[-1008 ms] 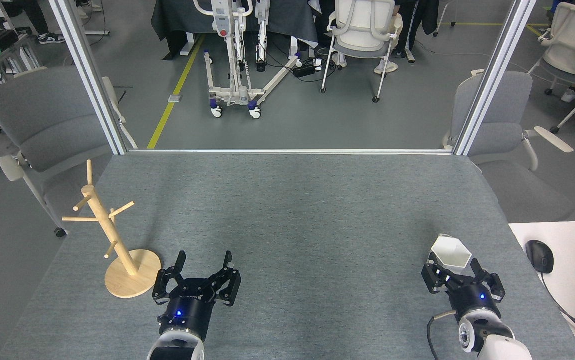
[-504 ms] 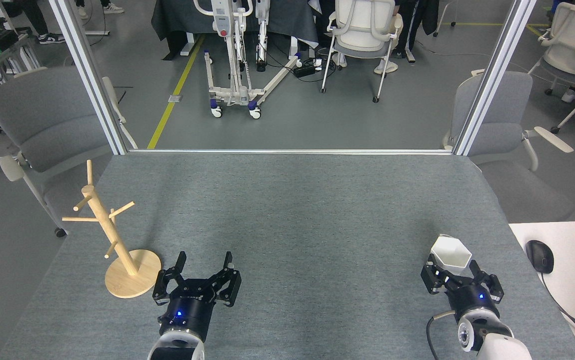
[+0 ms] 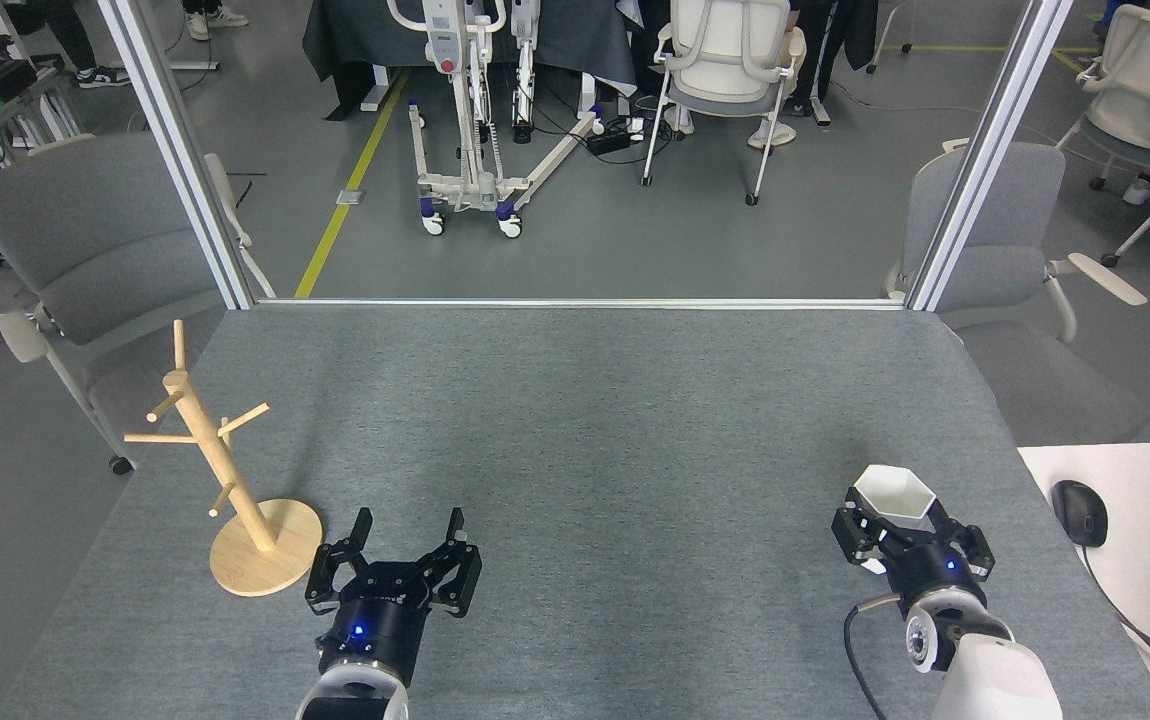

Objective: Hang cup on storage rack
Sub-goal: 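Lift the white cup slightly with the right gripper and hold it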

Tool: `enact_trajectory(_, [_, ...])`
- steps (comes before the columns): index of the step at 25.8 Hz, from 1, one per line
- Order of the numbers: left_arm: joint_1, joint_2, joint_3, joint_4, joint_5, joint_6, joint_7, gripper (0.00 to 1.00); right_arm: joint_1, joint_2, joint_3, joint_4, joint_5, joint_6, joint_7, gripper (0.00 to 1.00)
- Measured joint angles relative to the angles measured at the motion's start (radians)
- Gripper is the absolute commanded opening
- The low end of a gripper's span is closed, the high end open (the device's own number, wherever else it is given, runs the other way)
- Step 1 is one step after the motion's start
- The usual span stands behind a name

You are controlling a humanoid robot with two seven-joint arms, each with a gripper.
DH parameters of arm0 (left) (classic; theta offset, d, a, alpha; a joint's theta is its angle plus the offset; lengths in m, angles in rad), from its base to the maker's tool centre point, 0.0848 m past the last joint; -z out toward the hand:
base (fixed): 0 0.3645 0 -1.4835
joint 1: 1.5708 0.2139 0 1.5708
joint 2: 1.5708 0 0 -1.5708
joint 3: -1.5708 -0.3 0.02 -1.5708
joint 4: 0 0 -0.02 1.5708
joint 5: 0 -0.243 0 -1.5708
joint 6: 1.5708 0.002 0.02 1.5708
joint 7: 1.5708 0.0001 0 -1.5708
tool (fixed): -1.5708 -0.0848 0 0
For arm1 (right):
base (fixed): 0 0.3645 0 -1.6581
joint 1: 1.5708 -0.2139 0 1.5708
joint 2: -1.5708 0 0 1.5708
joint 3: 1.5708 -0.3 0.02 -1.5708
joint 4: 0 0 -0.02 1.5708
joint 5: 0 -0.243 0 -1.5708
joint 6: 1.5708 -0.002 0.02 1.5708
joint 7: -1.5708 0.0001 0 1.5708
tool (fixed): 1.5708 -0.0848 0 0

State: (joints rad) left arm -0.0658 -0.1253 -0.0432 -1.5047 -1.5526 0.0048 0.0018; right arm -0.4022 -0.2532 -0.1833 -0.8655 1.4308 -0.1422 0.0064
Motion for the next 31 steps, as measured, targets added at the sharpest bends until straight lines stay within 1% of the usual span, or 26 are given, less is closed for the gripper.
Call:
enact_trajectory(7, [0.000, 0.000, 0.000, 0.013, 0.000, 0.000, 0.002, 0.99, -0.003, 0.001, 0.000, 0.003, -0.001, 0.010, -0.006, 0.99])
enact_trajectory(11, [0.000, 0.000, 0.001, 0.015, 0.000, 0.000, 0.003, 0.99, -0.003, 0.006, 0.003, 0.003, -0.001, 0.045, -0.006, 0.99])
enact_trajectory(23, [0.000, 0.000, 0.002, 0.023, 0.000, 0.000, 0.005, 0.99, -0.004, 0.026, 0.063, 0.004, -0.012, 0.173, -0.007, 0.99])
enact_trajectory(31, [0.000, 0.001, 0.003, 0.023, 0.000, 0.000, 0.005, 0.99, -0.008, 0.038, 0.128, 0.011, -0.013, 0.204, -0.008, 0.99])
